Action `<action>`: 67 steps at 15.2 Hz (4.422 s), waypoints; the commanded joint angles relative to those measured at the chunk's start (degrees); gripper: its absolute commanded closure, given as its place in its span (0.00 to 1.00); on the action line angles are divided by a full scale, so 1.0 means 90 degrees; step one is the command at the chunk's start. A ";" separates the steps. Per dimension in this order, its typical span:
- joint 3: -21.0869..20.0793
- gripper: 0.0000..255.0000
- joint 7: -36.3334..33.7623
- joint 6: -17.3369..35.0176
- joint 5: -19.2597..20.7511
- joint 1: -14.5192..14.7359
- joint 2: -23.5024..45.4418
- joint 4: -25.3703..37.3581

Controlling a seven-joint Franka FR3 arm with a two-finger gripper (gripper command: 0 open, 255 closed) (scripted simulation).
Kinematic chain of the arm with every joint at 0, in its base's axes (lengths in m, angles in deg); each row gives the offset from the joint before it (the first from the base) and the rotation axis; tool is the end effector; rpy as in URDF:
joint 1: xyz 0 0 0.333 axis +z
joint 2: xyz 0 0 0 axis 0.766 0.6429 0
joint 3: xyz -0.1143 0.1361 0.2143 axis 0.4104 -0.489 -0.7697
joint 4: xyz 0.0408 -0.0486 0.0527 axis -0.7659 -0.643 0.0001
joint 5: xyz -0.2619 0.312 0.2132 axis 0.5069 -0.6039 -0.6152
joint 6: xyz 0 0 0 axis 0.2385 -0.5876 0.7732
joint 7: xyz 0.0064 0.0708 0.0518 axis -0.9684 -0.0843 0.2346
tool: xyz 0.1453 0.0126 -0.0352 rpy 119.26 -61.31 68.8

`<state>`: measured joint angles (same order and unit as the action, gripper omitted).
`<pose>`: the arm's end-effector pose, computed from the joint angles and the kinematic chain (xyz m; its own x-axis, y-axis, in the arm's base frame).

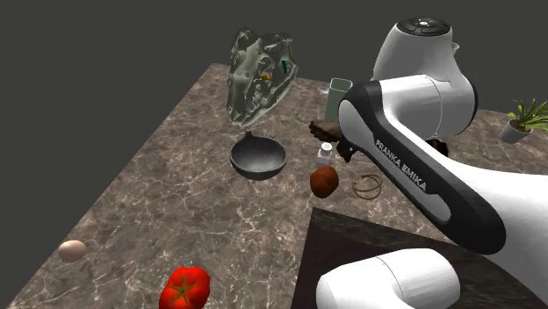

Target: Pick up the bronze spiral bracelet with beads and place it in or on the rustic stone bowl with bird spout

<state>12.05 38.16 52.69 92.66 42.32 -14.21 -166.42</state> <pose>0.3659 -0.1421 0.4196 0.9955 -0.0141 0.0939 -0.0225 -0.9958 0.0890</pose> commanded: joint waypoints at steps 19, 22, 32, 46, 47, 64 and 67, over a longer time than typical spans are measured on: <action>0.1784 0.00 0.0864 0.2724 0.1315 -0.0902 0.0776 -0.1520; 0.1784 0.00 0.0864 0.2724 0.1315 -0.0902 0.0776 -0.1520; 0.1783 1.00 0.0863 0.2722 0.1314 -0.0902 0.0776 -0.1519; 0.1391 1.00 0.0927 0.1416 0.0900 -0.0751 0.0191 -0.0776; 0.1361 1.00 0.0932 0.1319 0.0869 -0.0738 0.0163 -0.0706; 0.0926 1.00 0.1007 -0.0152 0.0418 -0.0525 0.0039 0.0653; 0.0881 1.00 0.1018 -0.0320 0.0372 -0.0500 0.0061 0.0844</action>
<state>20.05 47.27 50.22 96.13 37.72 -13.85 -159.41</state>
